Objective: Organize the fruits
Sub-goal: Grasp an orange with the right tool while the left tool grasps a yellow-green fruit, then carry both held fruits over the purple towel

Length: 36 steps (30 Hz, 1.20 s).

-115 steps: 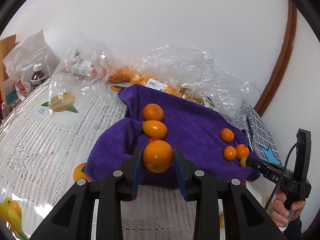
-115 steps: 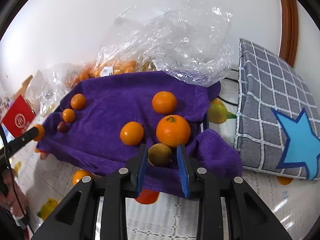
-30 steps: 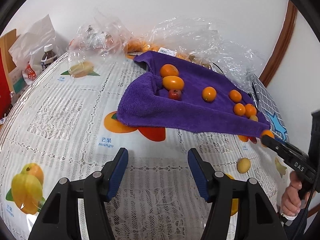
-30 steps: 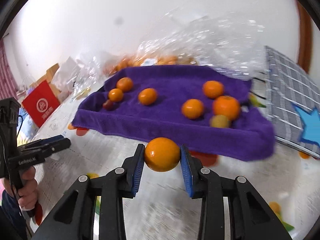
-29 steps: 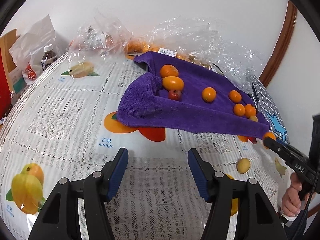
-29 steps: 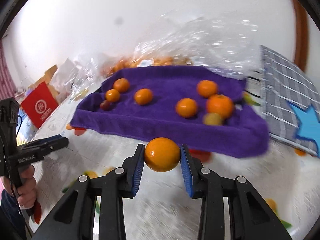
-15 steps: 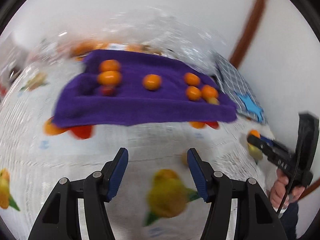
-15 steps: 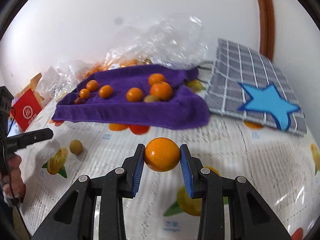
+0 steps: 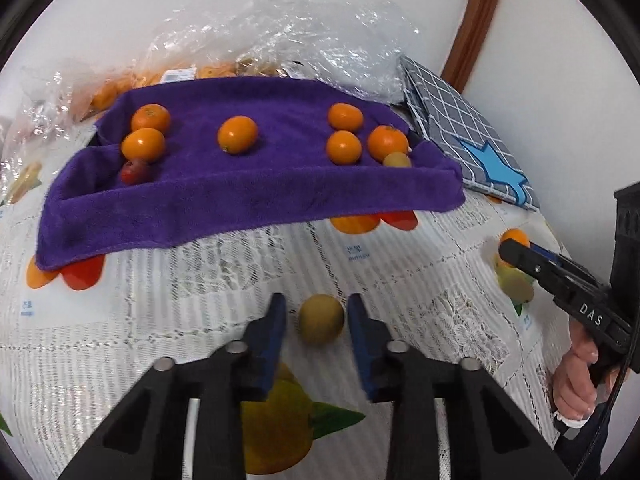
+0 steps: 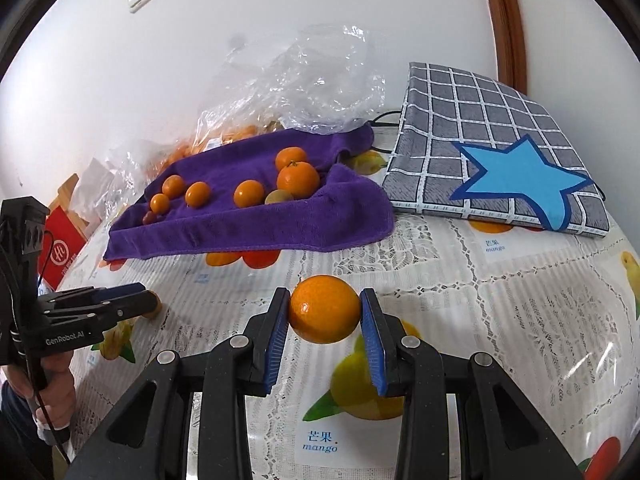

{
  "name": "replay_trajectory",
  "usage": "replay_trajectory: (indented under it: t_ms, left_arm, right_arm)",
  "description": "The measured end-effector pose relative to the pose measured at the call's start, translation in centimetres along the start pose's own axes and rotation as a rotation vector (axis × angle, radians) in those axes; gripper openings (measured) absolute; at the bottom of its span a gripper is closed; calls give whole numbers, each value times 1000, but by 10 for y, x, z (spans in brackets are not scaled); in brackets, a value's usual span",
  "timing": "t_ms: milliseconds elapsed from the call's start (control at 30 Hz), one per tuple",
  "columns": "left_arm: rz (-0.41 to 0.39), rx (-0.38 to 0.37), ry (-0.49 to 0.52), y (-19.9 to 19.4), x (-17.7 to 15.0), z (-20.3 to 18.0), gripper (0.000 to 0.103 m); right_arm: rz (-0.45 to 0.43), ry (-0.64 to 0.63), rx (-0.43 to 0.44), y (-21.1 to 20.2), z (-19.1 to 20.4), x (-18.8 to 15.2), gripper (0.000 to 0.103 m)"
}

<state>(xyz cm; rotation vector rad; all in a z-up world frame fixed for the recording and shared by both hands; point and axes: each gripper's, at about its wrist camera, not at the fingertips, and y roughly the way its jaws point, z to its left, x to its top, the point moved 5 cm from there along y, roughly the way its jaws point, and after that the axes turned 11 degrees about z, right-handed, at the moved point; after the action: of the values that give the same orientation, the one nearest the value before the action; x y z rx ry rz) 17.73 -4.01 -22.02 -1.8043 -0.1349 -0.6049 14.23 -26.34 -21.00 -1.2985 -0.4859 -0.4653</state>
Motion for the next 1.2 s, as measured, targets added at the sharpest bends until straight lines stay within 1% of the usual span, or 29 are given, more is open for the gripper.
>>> replay_trajectory:
  t_ms: [67, 133, 233, 333, 367, 400, 467, 600, 700, 900, 1200]
  left_arm:
    - [-20, 2, 24, 0, 0, -2, 23]
    - [-26, 5, 27, -2, 3, 2, 23]
    - [-52, 25, -5, -9, 13, 18, 23]
    - [-107, 56, -38, -17, 19, 38, 23]
    - [-156, 63, -55, -24, 18, 46, 23]
    - [-178, 56, -79, -26, 17, 52, 23]
    - [-210, -4, -131, -32, 16, 64, 23]
    - [-257, -11, -181, -43, 19, 75, 23]
    - [-254, -17, -193, -41, 19, 77, 23]
    - [-255, 17, -179, -40, 16, 74, 23]
    - [-265, 29, -179, -43, 13, 75, 23]
  right_arm:
    - [2, -6, -5, 0, 1, 0, 35]
    - [-3, -11, -8, 0, 1, 0, 35]
    - [-2, -9, -3, 0, 0, 0, 35]
    - [10, -12, -1, 3, 1, 0, 35]
    - [12, -15, 0, 3, 1, 1, 35]
    - [14, -21, 1, 4, 2, 1, 35]
    - [17, -27, 3, 5, 3, 1, 35]
    - [11, -28, 3, 4, 3, 1, 35]
    - [8, -26, 3, 3, 2, 2, 35]
    - [6, -18, 3, 4, 2, 2, 35]
    - [-3, -34, -4, 3, 10, 3, 35]
